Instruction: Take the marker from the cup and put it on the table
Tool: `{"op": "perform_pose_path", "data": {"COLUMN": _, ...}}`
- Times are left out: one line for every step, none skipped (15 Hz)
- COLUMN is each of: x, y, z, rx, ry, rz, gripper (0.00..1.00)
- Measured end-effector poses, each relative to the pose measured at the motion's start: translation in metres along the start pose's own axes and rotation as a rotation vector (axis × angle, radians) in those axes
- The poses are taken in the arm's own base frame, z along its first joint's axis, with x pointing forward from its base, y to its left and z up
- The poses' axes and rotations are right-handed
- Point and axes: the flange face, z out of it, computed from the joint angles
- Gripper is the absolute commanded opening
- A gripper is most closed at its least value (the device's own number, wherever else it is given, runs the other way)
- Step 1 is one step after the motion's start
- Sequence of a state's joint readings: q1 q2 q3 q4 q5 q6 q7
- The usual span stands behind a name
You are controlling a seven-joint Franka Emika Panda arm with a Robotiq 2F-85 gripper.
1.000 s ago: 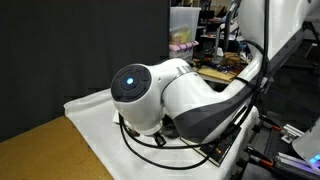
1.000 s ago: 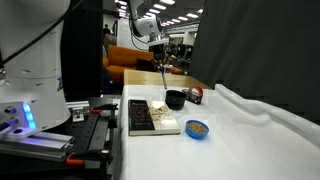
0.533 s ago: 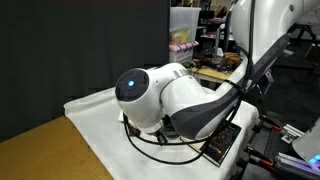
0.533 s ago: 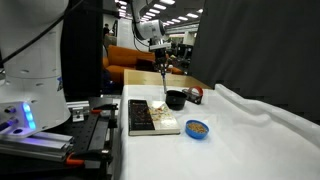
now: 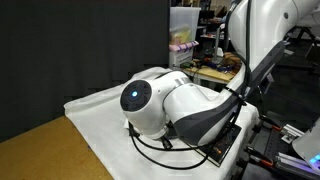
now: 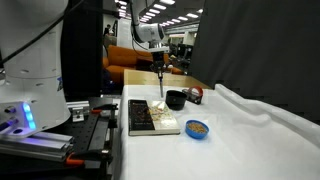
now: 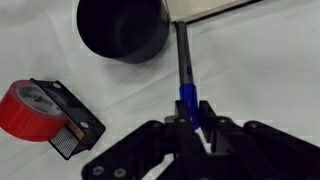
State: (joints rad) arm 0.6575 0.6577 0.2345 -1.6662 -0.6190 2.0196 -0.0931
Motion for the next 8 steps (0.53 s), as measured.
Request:
{"op": "perform_pose_path", "data": {"x": -0.001, "y": 0.001, "z": 0.001, "rx": 0.001, "ry": -0.001, "rz": 0.002, "gripper": 0.04}}
{"op": "perform_pose_path", "data": {"x": -0.001, "y": 0.002, "z": 0.003, "rx": 0.003, "ry": -0.003, "rz": 0.004, "gripper": 0.04}}
{"op": "perform_pose_path", "data": {"x": -0.001, "y": 0.002, "z": 0.004, "rx": 0.005, "ry": -0.005, "rz": 0.004, "gripper": 0.04}}
{"op": "perform_pose_path", "data": {"x": -0.001, "y": 0.002, "z": 0.007, "rx": 0.008, "ry": -0.008, "rz": 0.004, "gripper": 0.04}}
{"op": "perform_pose_path", "data": {"x": 0.000, "y": 0.000, "z": 0.009, "rx": 0.011, "ry": -0.011, "rz": 0.002, "gripper": 0.04}}
{"op": "perform_pose_path", "data": {"x": 0.001, "y": -0.002, "z": 0.012, "rx": 0.014, "ry": -0.014, "rz": -0.001, "gripper": 0.04}}
{"op": "perform_pose_path", "data": {"x": 0.002, "y": -0.004, "z": 0.014, "rx": 0.017, "ry": -0.017, "rz": -0.006, "gripper": 0.04}}
{"op": "perform_pose_path", "data": {"x": 0.003, "y": -0.007, "z": 0.017, "rx": 0.020, "ry": -0.020, "rz": -0.010, "gripper": 0.04}}
